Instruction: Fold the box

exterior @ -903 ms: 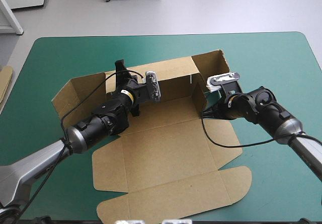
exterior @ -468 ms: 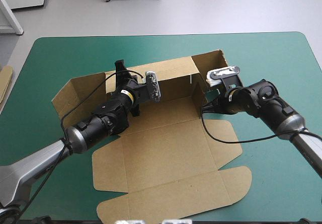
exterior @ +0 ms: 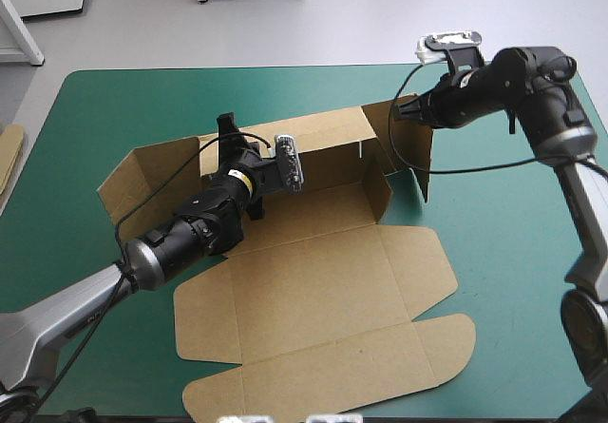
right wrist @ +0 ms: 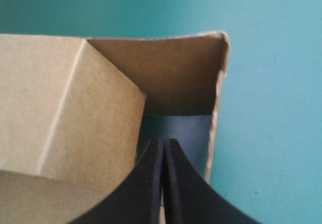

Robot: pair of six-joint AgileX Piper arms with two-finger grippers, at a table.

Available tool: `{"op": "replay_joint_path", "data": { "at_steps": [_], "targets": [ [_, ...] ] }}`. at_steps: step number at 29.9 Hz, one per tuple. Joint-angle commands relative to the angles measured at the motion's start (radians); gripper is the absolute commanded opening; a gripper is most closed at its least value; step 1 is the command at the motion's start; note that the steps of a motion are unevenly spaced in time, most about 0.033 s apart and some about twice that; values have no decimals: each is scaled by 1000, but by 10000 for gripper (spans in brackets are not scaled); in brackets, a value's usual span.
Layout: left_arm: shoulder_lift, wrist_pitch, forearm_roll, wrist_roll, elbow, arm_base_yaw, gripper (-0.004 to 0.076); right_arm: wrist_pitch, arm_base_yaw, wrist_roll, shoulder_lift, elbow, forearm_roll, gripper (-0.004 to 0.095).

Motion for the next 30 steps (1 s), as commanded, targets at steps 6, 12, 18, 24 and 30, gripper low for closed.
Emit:
{"op": "replay_joint_path", "data": {
  "at_steps": [6,12,18,24,30],
  "targets": [
    [-27,53,-67,-32,-9,0,-9,79,-2,0,168,-398,51,-19],
    [-27,55,-67,-32,-9,0,-9,34,-25,-10,259,-497,180,-19],
    [-27,55,-67,-32,-9,0,-9,56,-42,-8,364,-567,220,-19],
    [-27,55,-67,-32,-9,0,-9,83,-51,-2,393,-581,217,-19],
    [-27,55,-65,-25,-9,0,-9,106,-55,13,393,-581,215,-19]
  ]
}}
